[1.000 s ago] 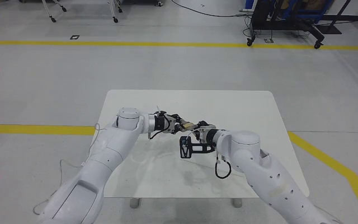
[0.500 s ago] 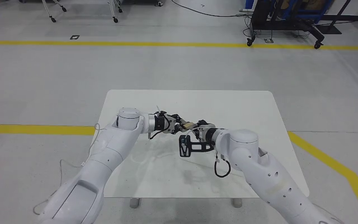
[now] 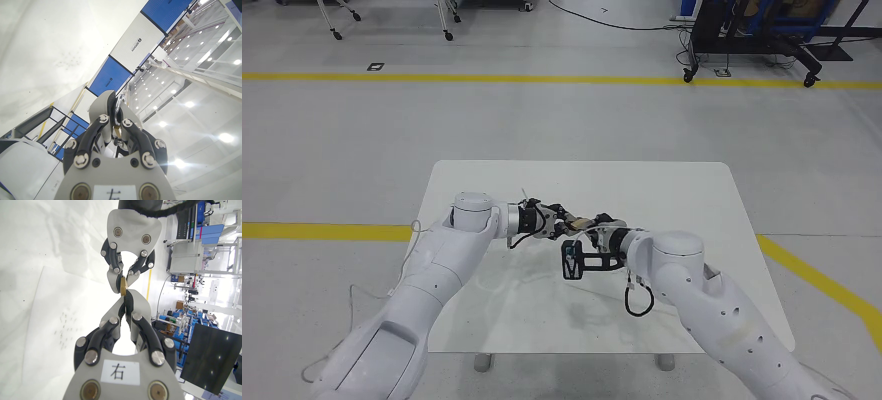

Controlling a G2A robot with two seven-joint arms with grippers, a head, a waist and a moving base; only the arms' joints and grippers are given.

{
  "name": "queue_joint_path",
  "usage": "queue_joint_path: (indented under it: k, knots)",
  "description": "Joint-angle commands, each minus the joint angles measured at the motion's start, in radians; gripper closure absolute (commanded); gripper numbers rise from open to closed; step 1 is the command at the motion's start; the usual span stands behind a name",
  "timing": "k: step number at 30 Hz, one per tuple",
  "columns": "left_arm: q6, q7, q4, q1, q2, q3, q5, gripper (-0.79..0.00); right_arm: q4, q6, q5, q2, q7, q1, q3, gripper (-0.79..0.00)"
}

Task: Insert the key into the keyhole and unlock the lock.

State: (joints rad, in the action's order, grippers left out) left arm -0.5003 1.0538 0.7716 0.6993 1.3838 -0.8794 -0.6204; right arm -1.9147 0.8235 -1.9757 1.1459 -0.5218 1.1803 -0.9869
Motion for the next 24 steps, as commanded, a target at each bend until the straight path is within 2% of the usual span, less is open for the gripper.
queue_joint_path:
  k: [1,15,17,24]
  knots:
    - [0.000,0.000,0.000,0.000,0.000,0.000,0.000,0.000,-0.002,0.001,-0.001,0.000,0.000,0.003,-0.002,0.000]
    - [0.002,-0.009,0.006,0.003,-0.002,-0.002,0.005,0.000,-0.003,0.001,0.005,0.002,-0.003,0.007,-0.005,-0.105]
    - [0.002,-0.009,0.007,0.003,-0.002,-0.002,0.005,0.000,-0.003,0.002,0.006,0.003,-0.003,0.006,-0.005,-0.172]
    - [0.002,-0.011,0.009,0.004,-0.002,-0.004,0.004,0.000,0.001,0.005,0.006,0.005,-0.006,0.003,-0.004,-0.172]
